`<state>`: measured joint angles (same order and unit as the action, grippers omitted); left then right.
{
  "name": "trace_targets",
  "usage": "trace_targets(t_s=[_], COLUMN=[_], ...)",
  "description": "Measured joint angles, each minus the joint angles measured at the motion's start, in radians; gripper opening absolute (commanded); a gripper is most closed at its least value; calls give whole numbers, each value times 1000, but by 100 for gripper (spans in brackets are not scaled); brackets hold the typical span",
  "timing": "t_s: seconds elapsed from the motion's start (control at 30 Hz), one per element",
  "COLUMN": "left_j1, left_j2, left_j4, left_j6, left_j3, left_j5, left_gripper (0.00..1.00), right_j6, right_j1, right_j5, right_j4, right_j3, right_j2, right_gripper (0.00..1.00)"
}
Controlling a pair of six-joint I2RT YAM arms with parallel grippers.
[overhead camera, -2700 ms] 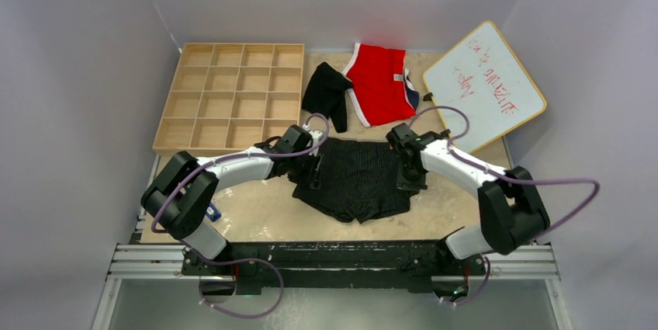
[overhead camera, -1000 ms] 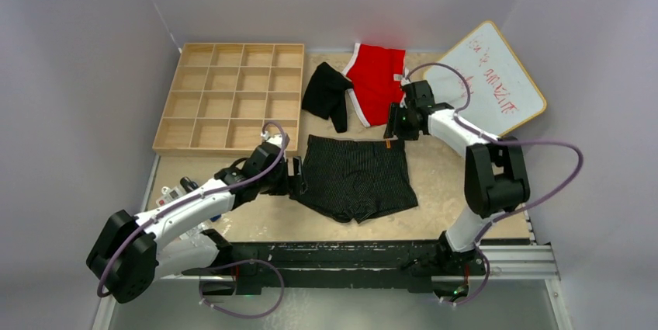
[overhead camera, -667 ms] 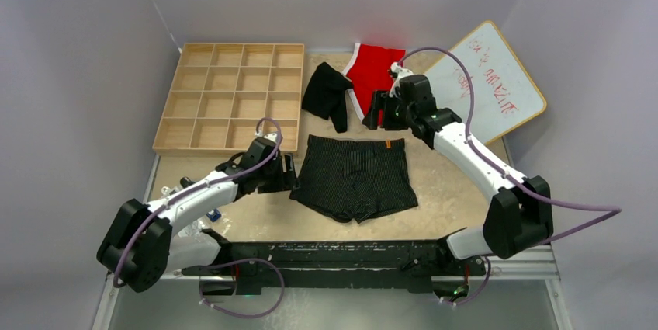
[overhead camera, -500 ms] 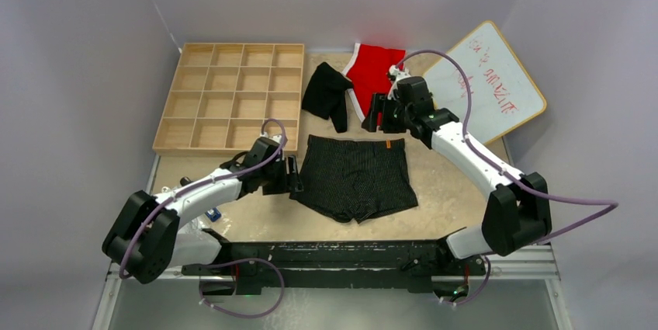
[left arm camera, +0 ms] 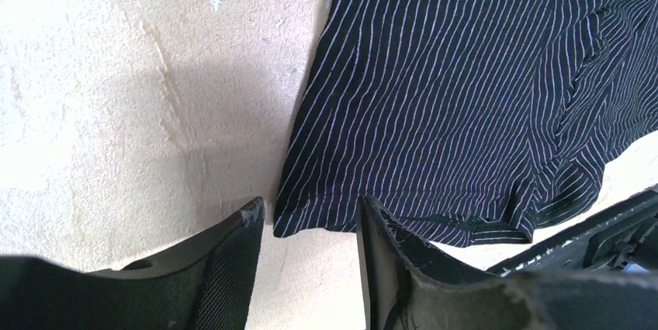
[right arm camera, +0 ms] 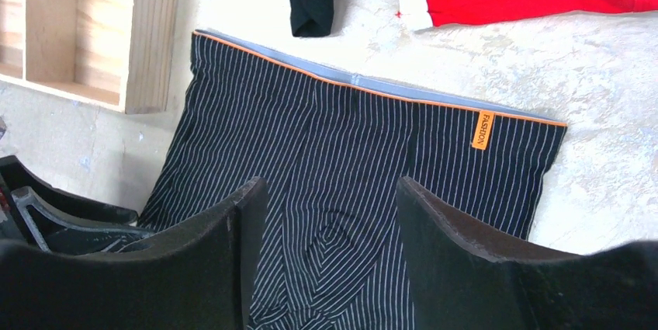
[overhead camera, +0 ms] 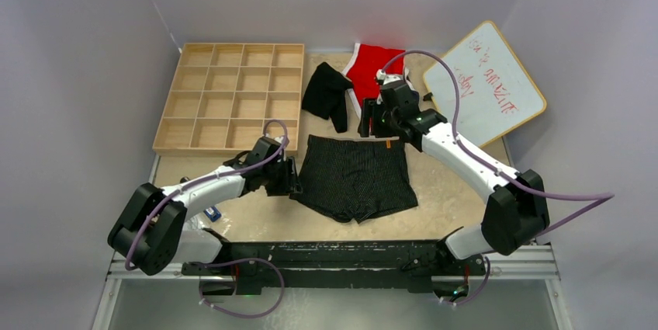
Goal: Roll the underwear
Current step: Flatten out the underwear at the center of the board.
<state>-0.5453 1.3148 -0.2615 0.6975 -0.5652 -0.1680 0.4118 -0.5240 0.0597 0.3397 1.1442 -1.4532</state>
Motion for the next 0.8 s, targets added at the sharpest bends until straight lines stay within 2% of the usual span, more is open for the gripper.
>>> trace_targets(t_s=[0.3,0.5,0.63,0.8], left_j1=[-2,-22,-29,-34], left_j2=[47,58,58,36], left_j4=[-7,-29,-37,-11], left_j6=[-1,-2,0,1], left_j3=[-31,-45,-45,-16], left_j5=[0,46,66,67], left_gripper=[39,22,1,0], right_j6=[-1,-2,-2,26], right_j1=[-20,-77,-110,-152], right_j5=[11,53,56,37], right_j4=[27,64,78,32], right_j3=[56,100,137,169], right_j2=[-48,-111,-153,-218], right_gripper=[61,56,46,45])
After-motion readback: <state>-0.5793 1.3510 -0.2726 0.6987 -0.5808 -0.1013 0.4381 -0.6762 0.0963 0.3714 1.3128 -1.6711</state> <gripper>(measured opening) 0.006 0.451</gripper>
